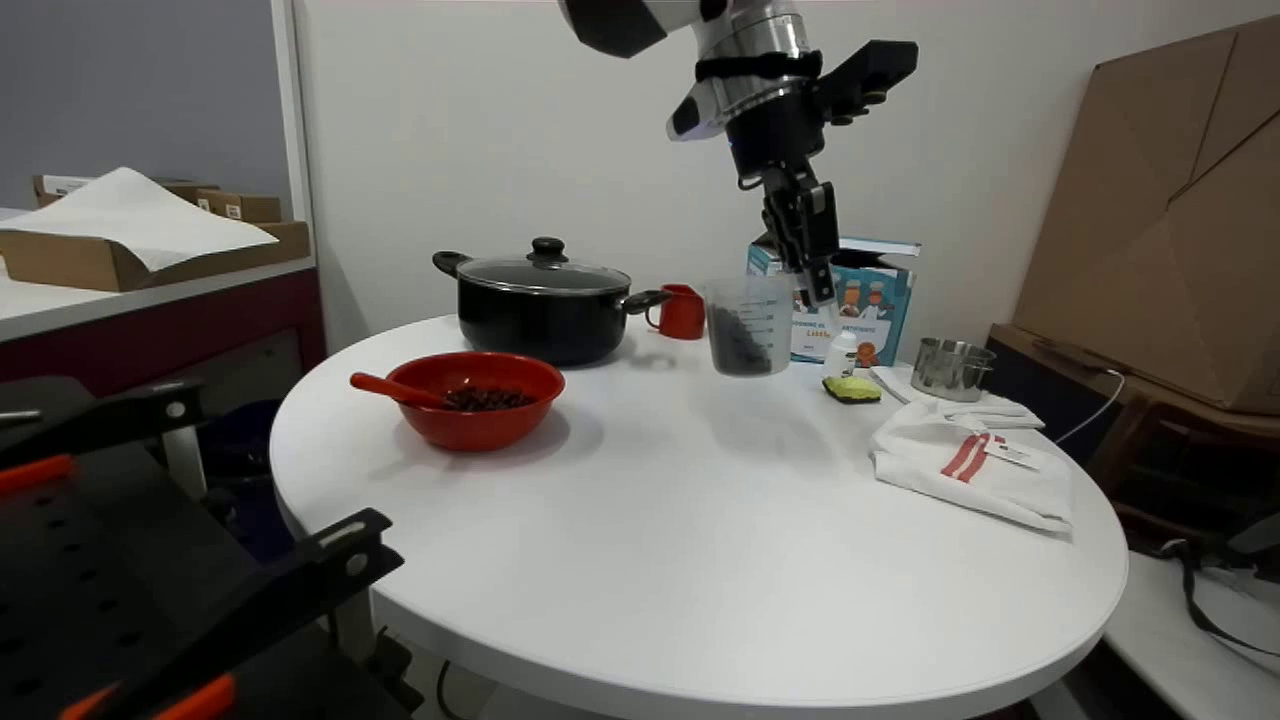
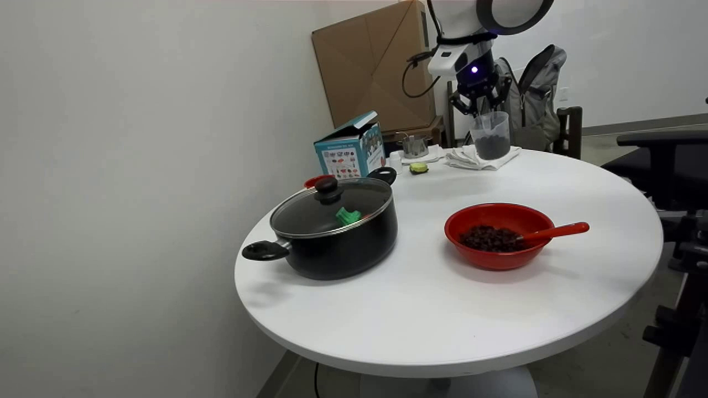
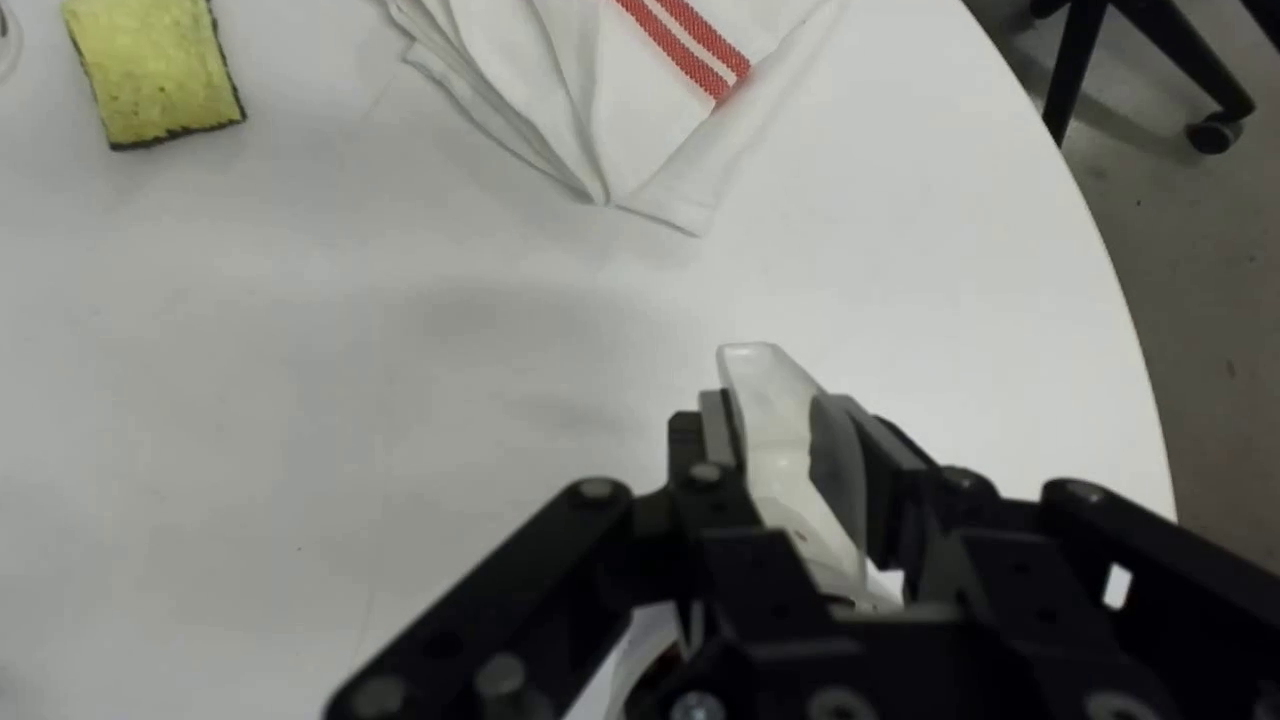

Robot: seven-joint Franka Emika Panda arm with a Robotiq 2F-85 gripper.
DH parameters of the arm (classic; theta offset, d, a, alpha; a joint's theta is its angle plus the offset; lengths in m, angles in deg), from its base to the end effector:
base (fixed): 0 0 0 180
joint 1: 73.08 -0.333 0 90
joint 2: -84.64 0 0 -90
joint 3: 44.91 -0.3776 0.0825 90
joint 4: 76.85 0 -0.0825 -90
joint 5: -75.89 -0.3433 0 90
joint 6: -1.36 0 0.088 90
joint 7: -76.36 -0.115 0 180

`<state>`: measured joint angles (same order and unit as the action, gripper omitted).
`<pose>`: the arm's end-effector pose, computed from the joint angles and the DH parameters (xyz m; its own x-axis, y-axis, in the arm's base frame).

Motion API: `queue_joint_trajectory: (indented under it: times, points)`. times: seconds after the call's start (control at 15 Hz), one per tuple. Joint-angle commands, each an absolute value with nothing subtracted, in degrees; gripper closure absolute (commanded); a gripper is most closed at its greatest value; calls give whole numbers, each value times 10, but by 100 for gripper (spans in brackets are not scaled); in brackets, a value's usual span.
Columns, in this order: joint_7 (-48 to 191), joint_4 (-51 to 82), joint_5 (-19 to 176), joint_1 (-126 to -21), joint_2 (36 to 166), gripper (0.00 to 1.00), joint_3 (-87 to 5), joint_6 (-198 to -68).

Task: Pour the contents in the jug into the red bowl.

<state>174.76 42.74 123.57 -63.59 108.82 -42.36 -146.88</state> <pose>0.5818 -0.1114 0.3050 -0.5719 0.6984 -0.4304 0.8101 0.5635 -0.1620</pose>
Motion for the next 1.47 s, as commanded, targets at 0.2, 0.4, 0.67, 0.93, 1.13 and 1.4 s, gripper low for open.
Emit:
queue_joint_trajectory:
  times: [0.2,0.4,0.67,0.93,1.13,1.4]
  points:
    - [1732,438,1242,-627,1130,85,-405,-1561]
    - [1713,438,1257,-635,1155,85,-388,-1587]
    - [1683,440,1278,-641,1184,86,-375,-1609]
    - [1658,444,1298,-643,1193,41,-370,-1611]
    - [1639,450,1316,-646,1188,20,-370,-1610]
    - [1607,463,1348,-656,1161,0,-369,-1599]
